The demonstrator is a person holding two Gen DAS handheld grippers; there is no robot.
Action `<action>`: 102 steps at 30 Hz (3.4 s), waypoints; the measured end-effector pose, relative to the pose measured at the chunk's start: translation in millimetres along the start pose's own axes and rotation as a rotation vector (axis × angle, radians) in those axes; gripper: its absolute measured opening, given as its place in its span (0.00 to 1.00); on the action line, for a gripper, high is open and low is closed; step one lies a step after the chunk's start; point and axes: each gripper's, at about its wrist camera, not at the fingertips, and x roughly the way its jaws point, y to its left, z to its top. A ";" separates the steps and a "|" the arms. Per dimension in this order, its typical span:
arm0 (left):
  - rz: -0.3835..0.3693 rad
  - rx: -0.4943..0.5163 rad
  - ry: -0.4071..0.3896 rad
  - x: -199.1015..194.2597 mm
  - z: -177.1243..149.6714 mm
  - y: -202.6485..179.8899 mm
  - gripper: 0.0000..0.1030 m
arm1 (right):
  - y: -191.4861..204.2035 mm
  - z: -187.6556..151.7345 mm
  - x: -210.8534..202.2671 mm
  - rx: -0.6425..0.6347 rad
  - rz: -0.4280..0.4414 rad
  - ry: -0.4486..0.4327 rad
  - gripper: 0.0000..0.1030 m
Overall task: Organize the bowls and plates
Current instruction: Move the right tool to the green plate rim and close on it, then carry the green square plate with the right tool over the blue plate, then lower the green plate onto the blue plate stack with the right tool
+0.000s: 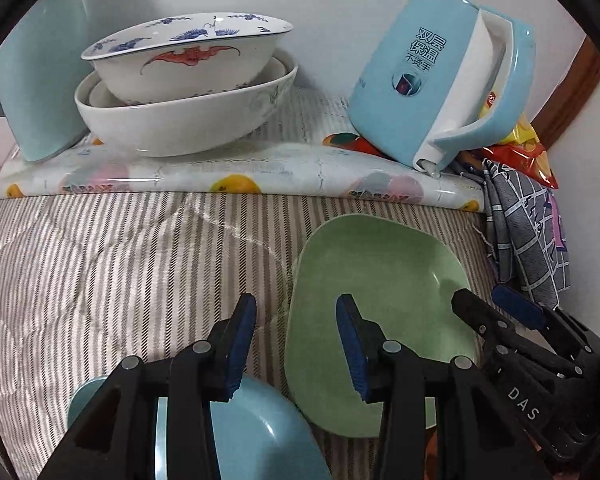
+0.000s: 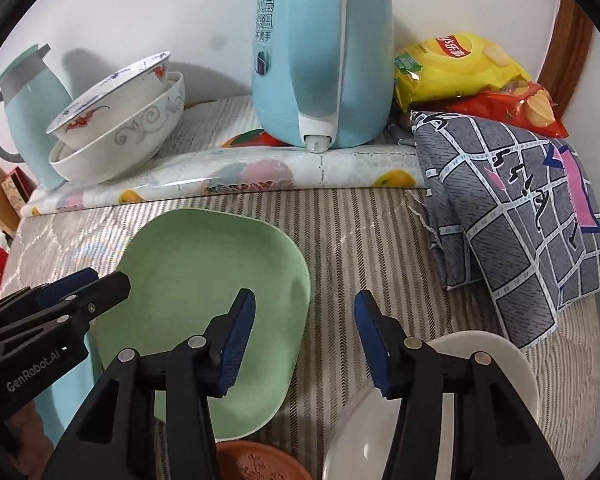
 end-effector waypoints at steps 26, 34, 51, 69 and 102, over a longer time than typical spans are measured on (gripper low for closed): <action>0.003 0.009 0.020 28.2 6.2 -1.1 0.09 | 10.8 10.9 28.0 -0.047 -0.052 0.025 0.06; -0.023 0.004 -0.066 -5.9 7.7 -4.3 0.08 | 5.0 13.6 -4.4 -0.005 -0.030 -0.046 0.06; -0.062 0.023 -0.146 -83.5 -36.0 -24.8 0.08 | -6.2 -28.2 -97.8 0.077 -0.011 -0.158 0.05; -0.081 0.039 -0.176 -147.7 -103.0 -35.7 0.08 | -10.9 -109.5 -163.0 0.135 -0.001 -0.186 0.04; -0.045 -0.002 -0.196 -181.2 -125.0 28.5 0.08 | 49.9 -137.6 -175.8 0.113 0.064 -0.195 0.04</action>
